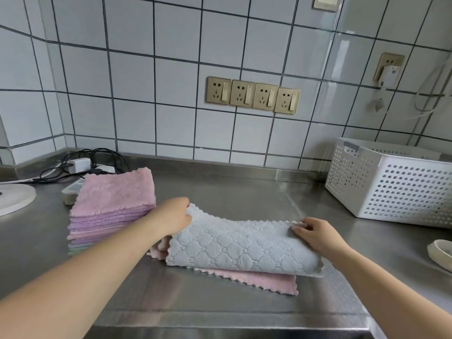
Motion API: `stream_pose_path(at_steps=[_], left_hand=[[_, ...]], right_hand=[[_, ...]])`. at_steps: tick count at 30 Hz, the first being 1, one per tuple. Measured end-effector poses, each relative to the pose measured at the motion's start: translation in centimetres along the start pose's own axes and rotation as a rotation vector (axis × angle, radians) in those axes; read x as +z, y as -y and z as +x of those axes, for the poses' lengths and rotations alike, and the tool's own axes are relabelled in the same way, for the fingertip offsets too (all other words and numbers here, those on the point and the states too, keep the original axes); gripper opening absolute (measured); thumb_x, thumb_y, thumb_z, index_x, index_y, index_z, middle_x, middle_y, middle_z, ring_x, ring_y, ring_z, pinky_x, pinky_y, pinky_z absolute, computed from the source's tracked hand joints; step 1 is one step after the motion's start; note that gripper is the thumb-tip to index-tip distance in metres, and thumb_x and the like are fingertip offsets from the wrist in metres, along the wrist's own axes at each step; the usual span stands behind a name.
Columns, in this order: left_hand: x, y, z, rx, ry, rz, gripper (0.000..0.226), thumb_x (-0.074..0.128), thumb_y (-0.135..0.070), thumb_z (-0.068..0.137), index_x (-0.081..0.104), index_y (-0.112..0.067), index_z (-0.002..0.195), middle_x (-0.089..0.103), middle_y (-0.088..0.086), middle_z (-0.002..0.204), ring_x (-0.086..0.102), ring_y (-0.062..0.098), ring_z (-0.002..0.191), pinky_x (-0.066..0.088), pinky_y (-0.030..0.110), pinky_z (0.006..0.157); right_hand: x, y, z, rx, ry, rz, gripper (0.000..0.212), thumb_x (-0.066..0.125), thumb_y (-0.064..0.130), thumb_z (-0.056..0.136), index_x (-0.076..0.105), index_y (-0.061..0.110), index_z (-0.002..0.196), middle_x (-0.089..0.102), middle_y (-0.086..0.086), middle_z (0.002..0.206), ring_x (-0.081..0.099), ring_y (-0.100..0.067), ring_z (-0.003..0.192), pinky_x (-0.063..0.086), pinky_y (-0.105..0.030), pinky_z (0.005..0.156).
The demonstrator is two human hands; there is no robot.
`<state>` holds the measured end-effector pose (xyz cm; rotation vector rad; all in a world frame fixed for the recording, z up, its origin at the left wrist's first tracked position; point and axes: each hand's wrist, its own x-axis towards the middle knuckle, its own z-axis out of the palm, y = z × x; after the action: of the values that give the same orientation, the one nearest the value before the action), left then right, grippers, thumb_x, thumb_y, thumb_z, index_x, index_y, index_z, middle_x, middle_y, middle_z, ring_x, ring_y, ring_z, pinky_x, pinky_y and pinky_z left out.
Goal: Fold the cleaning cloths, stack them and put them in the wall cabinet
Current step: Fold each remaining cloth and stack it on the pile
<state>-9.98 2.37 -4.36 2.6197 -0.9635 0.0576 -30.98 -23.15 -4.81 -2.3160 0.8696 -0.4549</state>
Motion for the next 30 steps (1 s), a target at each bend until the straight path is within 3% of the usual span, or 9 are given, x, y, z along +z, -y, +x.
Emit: stream_pose_path(at_steps=[2, 5, 10, 13, 17, 20, 23, 26, 30], left_hand=[[0.9, 0.0, 1.0, -0.016, 0.069, 0.125, 0.018, 0.046, -0.017, 0.089, 0.054, -0.009, 0.102, 0.06, 0.009, 0.106, 0.057, 0.026, 0.096, 0.041, 0.03, 0.073], [1.5, -0.1, 1.8, -0.013, 0.137, 0.262, 0.018, 0.047, -0.017, 0.088, 0.056, -0.008, 0.101, 0.06, 0.01, 0.109, 0.058, 0.028, 0.1, 0.043, 0.03, 0.072], [2.0, 0.3, 2.8, -0.011, 0.181, 0.218, 0.02, 0.051, -0.021, 0.087, 0.06, -0.011, 0.102, 0.062, 0.007, 0.109, 0.058, 0.026, 0.099, 0.046, 0.031, 0.079], [2.4, 0.6, 3.5, -0.006, 0.184, 0.116, 0.004, 0.054, -0.018, 0.084, 0.055, -0.017, 0.081, 0.056, 0.01, 0.086, 0.048, 0.023, 0.075, 0.036, 0.027, 0.065], [2.8, 1.1, 4.1, -0.035, 0.141, -0.096, 0.013, 0.057, -0.012, 0.078, 0.048, -0.017, 0.07, 0.041, 0.006, 0.073, 0.033, 0.016, 0.067, 0.02, 0.027, 0.052], [3.0, 1.1, 4.3, -0.079, 0.067, -0.271, 0.009, 0.06, -0.012, 0.078, 0.059, -0.019, 0.072, 0.049, 0.004, 0.071, 0.039, 0.017, 0.067, 0.026, 0.025, 0.056], [3.0, 1.3, 4.5, -0.091, 0.026, -0.401, 0.008, 0.065, -0.017, 0.081, 0.06, -0.018, 0.074, 0.051, 0.003, 0.074, 0.042, 0.015, 0.069, 0.029, 0.025, 0.064], [2.7, 1.2, 4.4, -0.066, 0.052, -0.365, 0.003, 0.066, -0.017, 0.08, 0.065, -0.019, 0.079, 0.055, 0.0, 0.074, 0.047, 0.015, 0.07, 0.033, 0.025, 0.061], [2.6, 0.8, 4.1, 0.05, 0.147, -0.115, 0.013, 0.066, -0.02, 0.08, 0.068, -0.017, 0.092, 0.059, -0.008, 0.085, 0.055, 0.011, 0.082, 0.038, 0.021, 0.068]], right_hand=[[0.7, -0.6, 1.0, 0.013, 0.019, -0.133, 0.019, 0.061, 0.035, 0.087, 0.065, 0.018, 0.078, 0.067, -0.002, 0.079, 0.059, -0.018, 0.073, 0.04, -0.025, 0.058], [1.2, -1.0, 1.7, 0.006, 0.043, -0.294, 0.025, 0.06, 0.038, 0.086, 0.068, 0.015, 0.089, 0.068, -0.002, 0.088, 0.058, -0.02, 0.082, 0.039, -0.025, 0.066], [1.2, -1.0, 2.2, -0.032, 0.069, -0.317, 0.02, 0.064, 0.036, 0.083, 0.07, 0.021, 0.095, 0.068, 0.002, 0.095, 0.058, -0.016, 0.086, 0.041, -0.024, 0.07], [1.3, -0.9, 2.6, -0.007, 0.096, -0.266, 0.009, 0.066, 0.033, 0.082, 0.069, 0.026, 0.084, 0.068, 0.003, 0.085, 0.059, -0.014, 0.078, 0.045, -0.024, 0.063], [1.4, -1.2, 2.8, -0.015, 0.089, -0.193, 0.009, 0.067, 0.027, 0.08, 0.064, 0.031, 0.072, 0.066, 0.007, 0.077, 0.06, -0.012, 0.073, 0.043, -0.022, 0.058], [1.4, -1.3, 2.9, -0.018, 0.019, -0.025, 0.004, 0.067, 0.023, 0.082, 0.067, 0.022, 0.078, 0.068, 0.001, 0.077, 0.061, -0.017, 0.073, 0.043, -0.026, 0.06], [1.3, -1.3, 2.8, 0.03, -0.004, 0.175, 0.008, 0.067, 0.021, 0.083, 0.067, 0.013, 0.081, 0.063, -0.002, 0.069, 0.052, -0.016, 0.056, 0.037, -0.024, 0.049], [0.9, -1.6, 2.8, 0.149, 0.125, 0.371, 0.015, 0.065, 0.021, 0.085, 0.066, 0.006, 0.084, 0.055, -0.005, 0.062, 0.043, -0.016, 0.044, 0.032, -0.023, 0.04], [0.4, -1.5, 3.2, 0.172, 0.311, 0.409, 0.023, 0.067, 0.028, 0.083, 0.064, 0.006, 0.084, 0.044, -0.013, 0.071, 0.037, -0.021, 0.049, 0.029, -0.028, 0.043]])
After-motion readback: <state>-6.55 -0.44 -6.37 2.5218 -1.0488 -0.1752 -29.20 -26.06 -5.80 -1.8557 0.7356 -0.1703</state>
